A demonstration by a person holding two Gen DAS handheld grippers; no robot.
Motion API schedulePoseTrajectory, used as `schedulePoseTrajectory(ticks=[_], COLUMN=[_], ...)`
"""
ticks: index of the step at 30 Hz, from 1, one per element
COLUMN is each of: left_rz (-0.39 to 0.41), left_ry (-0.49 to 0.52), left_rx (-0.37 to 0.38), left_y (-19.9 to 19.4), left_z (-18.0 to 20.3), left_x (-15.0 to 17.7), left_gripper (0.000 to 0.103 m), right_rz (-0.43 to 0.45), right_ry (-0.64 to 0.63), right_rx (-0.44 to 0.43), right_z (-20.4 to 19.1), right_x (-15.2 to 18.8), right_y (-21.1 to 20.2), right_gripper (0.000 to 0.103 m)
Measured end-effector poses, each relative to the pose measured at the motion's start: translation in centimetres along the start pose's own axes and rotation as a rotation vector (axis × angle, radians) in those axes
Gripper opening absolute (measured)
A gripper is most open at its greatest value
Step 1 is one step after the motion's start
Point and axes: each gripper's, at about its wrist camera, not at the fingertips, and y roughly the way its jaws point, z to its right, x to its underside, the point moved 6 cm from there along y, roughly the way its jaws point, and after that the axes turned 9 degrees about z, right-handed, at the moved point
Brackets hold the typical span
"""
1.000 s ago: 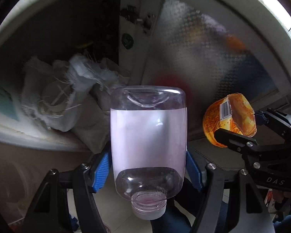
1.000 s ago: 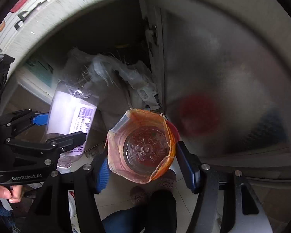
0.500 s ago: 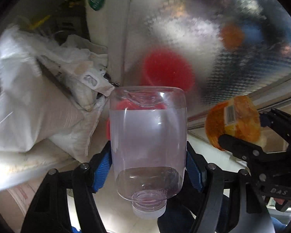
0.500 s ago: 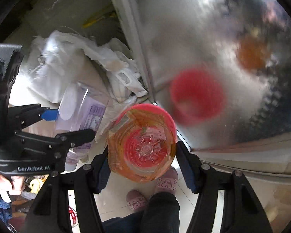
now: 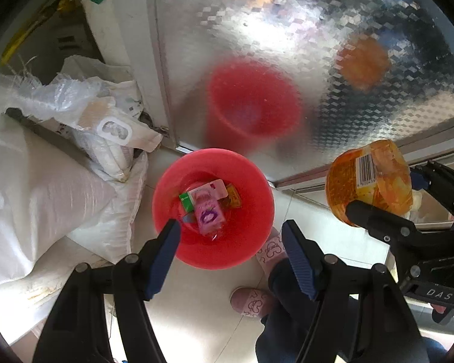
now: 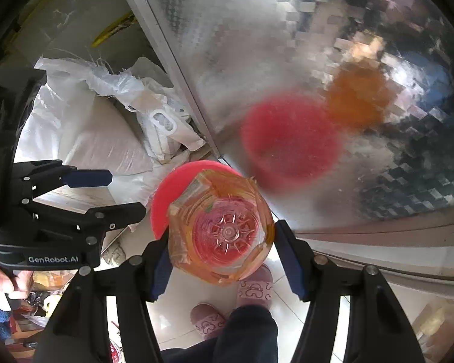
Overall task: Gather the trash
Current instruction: 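Open the left gripper to drop the bottle into the red bin, then open the right gripper to drop the orange cup into the red bin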
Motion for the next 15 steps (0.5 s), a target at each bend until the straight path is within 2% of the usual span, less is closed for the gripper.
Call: schedulePoseTrajectory(ticks=[3,5,15], left_rz=[-0.006,-0.01,-0.011], left_ry=[-0.002,-0.013,-0.093], left_rx=[0.0,-0.004,-0.058], left_y=[0.3,0.1,-0.5], left_z=[0.0,-0.1,-2.5], left_x=[-0.1,-0.1,1.5], left_gripper=[0.069,0.079,0.083], right_rz=[-0.012,-0.017,-0.052], right_ry=[0.0,-0.011,-0.128], right_rx=[0.003,0.002,-0.025], right_z=[0.3,0.3,-1.3], right_x=[0.0,-0.1,-0.5], right_y=[-0.1,0.0,1.0], right_gripper=[0.06,0.06,0.06])
